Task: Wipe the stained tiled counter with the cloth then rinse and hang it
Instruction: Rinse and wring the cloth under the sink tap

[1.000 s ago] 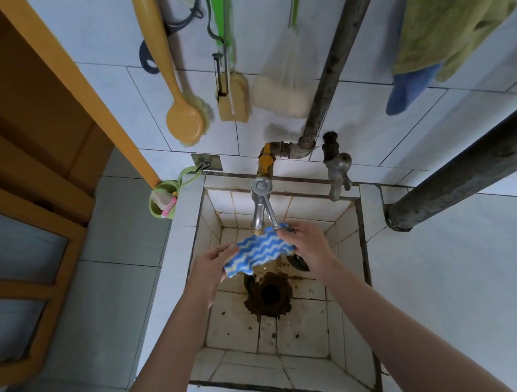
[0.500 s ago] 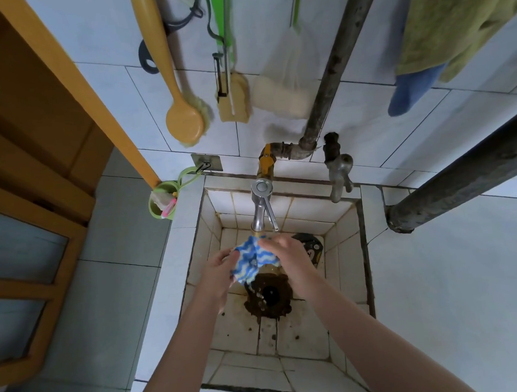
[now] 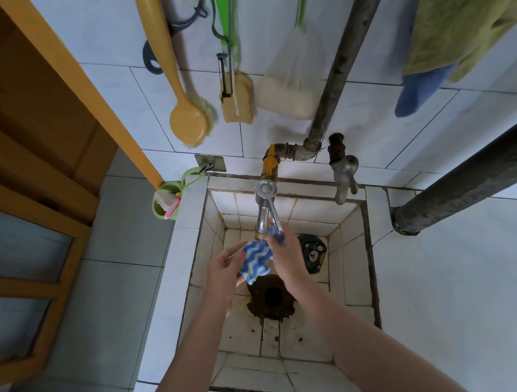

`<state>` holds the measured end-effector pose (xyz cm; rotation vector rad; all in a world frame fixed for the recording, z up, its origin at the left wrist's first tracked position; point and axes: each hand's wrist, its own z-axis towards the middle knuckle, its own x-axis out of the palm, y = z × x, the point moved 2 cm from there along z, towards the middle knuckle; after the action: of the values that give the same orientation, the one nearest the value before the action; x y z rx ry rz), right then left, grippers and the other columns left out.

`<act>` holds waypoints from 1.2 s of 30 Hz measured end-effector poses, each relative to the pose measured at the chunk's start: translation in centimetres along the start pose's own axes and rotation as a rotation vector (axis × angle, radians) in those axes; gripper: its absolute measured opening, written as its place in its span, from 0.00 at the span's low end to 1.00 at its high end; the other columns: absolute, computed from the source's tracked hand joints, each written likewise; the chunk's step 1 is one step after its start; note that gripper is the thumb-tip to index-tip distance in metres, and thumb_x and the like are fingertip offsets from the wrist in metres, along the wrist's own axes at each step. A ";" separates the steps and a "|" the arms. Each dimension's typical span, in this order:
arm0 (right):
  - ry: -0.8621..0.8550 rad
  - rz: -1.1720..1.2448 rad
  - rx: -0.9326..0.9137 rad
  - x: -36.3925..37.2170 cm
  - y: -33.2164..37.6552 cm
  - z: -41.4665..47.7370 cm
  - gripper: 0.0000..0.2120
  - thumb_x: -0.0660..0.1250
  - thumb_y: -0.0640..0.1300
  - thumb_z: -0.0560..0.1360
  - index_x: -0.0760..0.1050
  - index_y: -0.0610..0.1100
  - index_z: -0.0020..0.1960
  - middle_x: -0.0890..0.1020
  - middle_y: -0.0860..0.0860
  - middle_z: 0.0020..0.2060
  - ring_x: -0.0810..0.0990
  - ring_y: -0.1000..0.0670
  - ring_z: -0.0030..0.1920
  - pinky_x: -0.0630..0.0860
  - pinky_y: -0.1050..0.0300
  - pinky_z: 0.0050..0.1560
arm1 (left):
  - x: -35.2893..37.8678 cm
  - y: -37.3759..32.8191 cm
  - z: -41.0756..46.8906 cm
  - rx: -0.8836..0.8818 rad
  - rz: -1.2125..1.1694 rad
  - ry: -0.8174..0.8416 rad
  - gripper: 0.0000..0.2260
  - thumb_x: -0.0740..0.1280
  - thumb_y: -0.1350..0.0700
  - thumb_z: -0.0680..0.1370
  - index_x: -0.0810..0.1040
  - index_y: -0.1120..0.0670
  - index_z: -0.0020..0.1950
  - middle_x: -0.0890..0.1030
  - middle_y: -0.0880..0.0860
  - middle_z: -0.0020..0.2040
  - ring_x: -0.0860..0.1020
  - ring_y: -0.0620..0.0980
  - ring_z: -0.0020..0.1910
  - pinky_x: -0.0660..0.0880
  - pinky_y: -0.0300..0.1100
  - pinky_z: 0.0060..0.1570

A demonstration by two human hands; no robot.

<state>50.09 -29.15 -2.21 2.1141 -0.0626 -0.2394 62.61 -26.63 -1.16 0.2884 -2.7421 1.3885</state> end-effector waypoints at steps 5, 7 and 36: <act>0.289 0.154 -0.004 0.7 -0.4 -2.8 0.15 0.54 0.46 0.82 0.76 0.39 0.55 0.82 0.47 0.46 0.81 0.50 0.48 0.78 0.61 0.49 | -0.2 0.3 0.4 -0.027 -0.044 0.000 0.11 0.58 0.62 0.79 0.77 0.58 0.58 0.80 0.59 0.54 0.80 0.54 0.53 0.80 0.41 0.48; 0.258 0.194 0.026 1.0 -1.0 -2.4 0.15 0.55 0.48 0.81 0.75 0.41 0.57 0.81 0.43 0.51 0.79 0.45 0.54 0.76 0.53 0.56 | -0.1 0.5 0.2 -0.033 -0.073 0.016 0.12 0.58 0.63 0.79 0.76 0.59 0.59 0.80 0.59 0.55 0.79 0.54 0.53 0.79 0.40 0.48; -0.079 0.051 0.065 1.5 -0.4 -0.5 0.12 0.52 0.44 0.82 0.69 0.43 0.43 0.73 0.49 0.35 0.74 0.52 0.37 0.72 0.65 0.37 | 0.8 0.4 -0.8 0.025 -0.111 0.011 0.11 0.60 0.65 0.77 0.78 0.55 0.54 0.81 0.57 0.54 0.80 0.50 0.51 0.79 0.35 0.44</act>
<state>51.67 -28.73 -2.51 2.1638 -0.1726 -0.2945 61.69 -25.89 -0.90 0.4256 -2.6574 1.3929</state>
